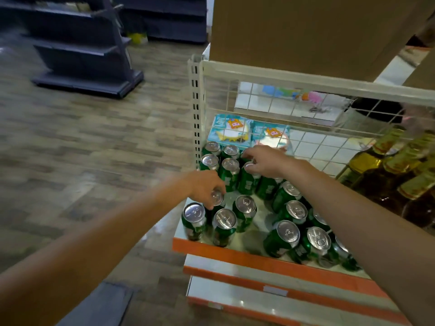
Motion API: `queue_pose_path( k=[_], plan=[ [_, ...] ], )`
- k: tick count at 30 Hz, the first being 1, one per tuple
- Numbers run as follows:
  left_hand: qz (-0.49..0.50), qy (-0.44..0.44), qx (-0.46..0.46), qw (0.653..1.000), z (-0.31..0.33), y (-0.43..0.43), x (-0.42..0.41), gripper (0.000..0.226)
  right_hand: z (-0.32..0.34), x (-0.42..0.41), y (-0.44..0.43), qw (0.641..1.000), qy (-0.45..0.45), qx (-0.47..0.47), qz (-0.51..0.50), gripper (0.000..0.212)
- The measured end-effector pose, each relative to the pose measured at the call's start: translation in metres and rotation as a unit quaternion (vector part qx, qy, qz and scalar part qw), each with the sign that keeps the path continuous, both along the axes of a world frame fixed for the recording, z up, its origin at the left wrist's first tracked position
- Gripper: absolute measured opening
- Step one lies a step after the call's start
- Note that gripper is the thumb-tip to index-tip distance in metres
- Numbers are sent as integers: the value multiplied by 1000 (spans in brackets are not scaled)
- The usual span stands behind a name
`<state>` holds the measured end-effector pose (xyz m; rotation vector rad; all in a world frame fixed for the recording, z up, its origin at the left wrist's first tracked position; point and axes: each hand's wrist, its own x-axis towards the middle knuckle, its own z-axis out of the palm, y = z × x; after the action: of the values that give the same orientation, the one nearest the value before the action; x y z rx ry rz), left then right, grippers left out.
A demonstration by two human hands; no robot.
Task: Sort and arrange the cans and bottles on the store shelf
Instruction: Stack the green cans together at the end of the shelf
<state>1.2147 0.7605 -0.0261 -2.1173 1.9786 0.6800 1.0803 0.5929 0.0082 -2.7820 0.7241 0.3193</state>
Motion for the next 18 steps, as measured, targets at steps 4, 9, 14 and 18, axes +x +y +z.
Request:
queue_pose_path(
  k=[4, 9, 14, 18],
  plan=[
    [11, -44, -36, 998, -17, 2, 0, 68, -10, 2, 19, 1000, 13, -6, 14, 49],
    [37, 4, -50, 998, -14, -1, 16, 66, -23, -5, 32, 999, 26, 19, -13, 49],
    [91, 33, -64, 993, 7, -9, 47, 58, -32, -7, 47, 999, 23, 20, -33, 48],
    [122, 18, -57, 991, 5, -13, 62, 61, -42, -2, 59, 997, 36, 48, -47, 49]
  ],
)
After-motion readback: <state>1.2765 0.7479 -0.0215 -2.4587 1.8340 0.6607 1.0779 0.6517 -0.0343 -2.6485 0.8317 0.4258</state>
